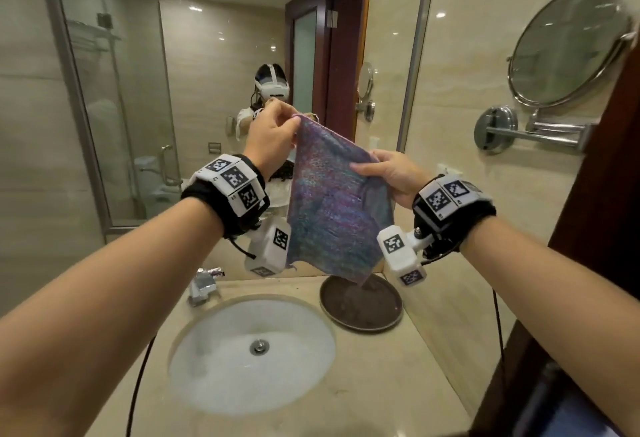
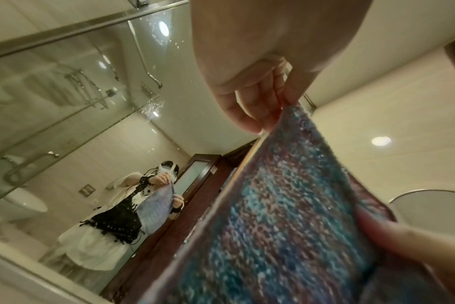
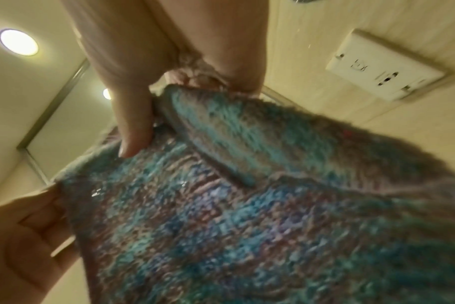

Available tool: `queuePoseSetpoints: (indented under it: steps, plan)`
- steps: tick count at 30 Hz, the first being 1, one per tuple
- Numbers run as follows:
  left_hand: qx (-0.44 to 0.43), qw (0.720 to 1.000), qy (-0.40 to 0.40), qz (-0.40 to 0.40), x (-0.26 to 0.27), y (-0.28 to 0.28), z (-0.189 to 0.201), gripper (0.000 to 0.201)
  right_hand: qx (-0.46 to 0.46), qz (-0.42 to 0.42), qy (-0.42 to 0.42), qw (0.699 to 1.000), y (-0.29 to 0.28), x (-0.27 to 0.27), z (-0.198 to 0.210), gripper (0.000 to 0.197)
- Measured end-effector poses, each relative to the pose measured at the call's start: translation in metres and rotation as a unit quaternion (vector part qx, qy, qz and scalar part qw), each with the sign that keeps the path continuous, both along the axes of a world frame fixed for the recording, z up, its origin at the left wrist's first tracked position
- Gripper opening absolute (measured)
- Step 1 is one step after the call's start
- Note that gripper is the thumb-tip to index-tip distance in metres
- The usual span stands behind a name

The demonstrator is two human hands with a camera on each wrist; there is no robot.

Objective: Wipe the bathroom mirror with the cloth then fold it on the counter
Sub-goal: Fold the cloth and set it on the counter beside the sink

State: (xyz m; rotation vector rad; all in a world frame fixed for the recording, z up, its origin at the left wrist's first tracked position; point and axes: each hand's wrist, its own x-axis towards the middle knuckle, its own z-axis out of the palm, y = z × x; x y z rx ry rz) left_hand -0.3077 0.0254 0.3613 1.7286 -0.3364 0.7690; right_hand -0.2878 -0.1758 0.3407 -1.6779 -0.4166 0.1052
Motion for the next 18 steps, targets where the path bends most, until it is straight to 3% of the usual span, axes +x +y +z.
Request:
queuePoseSetpoints:
  steps: [4,7,11,13,15,18]
  plan:
    - [-0.005,1.000,0.006,0.018,0.003,-0.016,-0.016,0.024,-0.001,-0.011,0.023,1.000,-0.033,0.002,-0.027,0.009]
    - [-0.007,0.999,0.019,0.041,0.007,-0.030,-0.039,0.025,-0.015,-0.079,-0.027,0.996,-0.052,0.006,-0.049,0.017]
    - [-0.019,0.997,0.031,0.071,0.012,-0.043,-0.067,0.024,-0.206,-0.160,-0.179,0.949,-0.065,0.013,-0.076,0.013]
    - [-0.024,0.996,0.044,0.079,0.016,-0.047,-0.083,0.024,-0.231,-0.191,-0.162,0.940,-0.071,0.020,-0.095,0.009]
    - [-0.031,0.994,0.063,0.084,0.022,-0.049,-0.100,0.024,-0.200,-0.230,-0.104,0.947,-0.080,0.031,-0.116,0.009]
    - [-0.036,0.991,0.097,0.084,0.037,-0.049,-0.132,0.025,-0.173,-0.203,-0.012,0.964,-0.089,0.049,-0.145,0.029]
